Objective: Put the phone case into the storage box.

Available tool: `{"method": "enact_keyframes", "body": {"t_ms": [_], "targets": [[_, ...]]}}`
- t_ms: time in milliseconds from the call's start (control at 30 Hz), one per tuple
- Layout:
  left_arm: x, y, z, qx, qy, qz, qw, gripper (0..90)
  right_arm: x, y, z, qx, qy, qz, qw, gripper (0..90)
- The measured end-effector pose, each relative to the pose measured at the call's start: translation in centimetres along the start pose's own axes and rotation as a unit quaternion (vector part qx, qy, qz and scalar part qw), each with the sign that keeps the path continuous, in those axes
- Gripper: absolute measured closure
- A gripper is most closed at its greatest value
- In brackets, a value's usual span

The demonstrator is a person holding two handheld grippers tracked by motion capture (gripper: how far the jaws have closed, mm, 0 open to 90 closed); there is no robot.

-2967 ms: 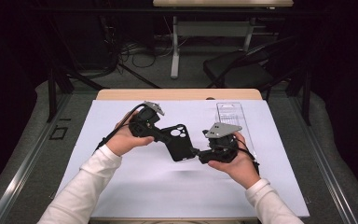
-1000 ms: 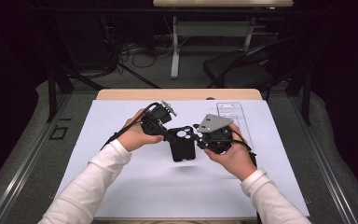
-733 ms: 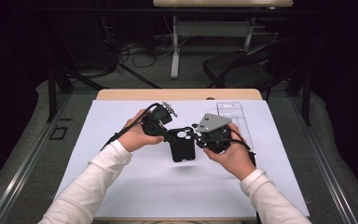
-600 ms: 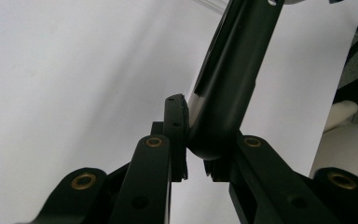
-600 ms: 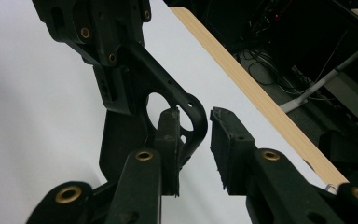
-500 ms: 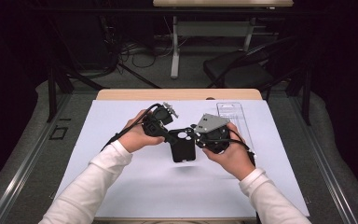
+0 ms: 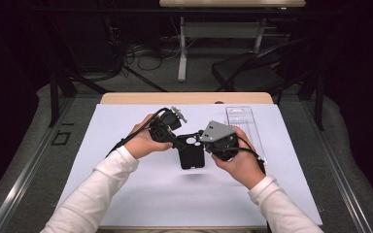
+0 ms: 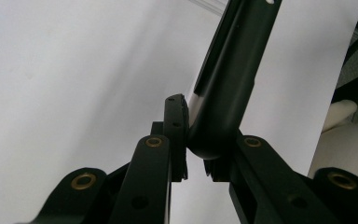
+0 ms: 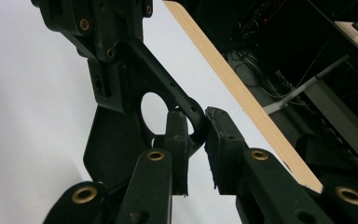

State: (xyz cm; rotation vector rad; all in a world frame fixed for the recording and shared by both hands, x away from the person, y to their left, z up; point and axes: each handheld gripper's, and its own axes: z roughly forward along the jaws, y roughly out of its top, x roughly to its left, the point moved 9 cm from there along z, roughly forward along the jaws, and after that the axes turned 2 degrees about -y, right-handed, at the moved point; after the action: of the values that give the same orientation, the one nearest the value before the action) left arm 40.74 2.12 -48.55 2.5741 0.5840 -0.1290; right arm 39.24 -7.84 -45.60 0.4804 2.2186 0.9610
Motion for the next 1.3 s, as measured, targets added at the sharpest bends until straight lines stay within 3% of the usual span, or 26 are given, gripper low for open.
{"method": "enact_keyframes", "body": {"t_ms": [767, 1300], "targets": [[-0.08, 0.1, 0.08, 0.005, 0.013, 0.003, 0.9999, 81.5, -0.01, -0.14, 0.17, 0.03, -0.012, -0.004, 0.9995, 79.5], [-0.08, 0.38, 0.05, -0.01, 0.006, -0.007, 0.9999, 80.8, -0.23, 0.02, 0.01, 0.017, -0.034, -0.018, 0.9991, 80.4]]}}
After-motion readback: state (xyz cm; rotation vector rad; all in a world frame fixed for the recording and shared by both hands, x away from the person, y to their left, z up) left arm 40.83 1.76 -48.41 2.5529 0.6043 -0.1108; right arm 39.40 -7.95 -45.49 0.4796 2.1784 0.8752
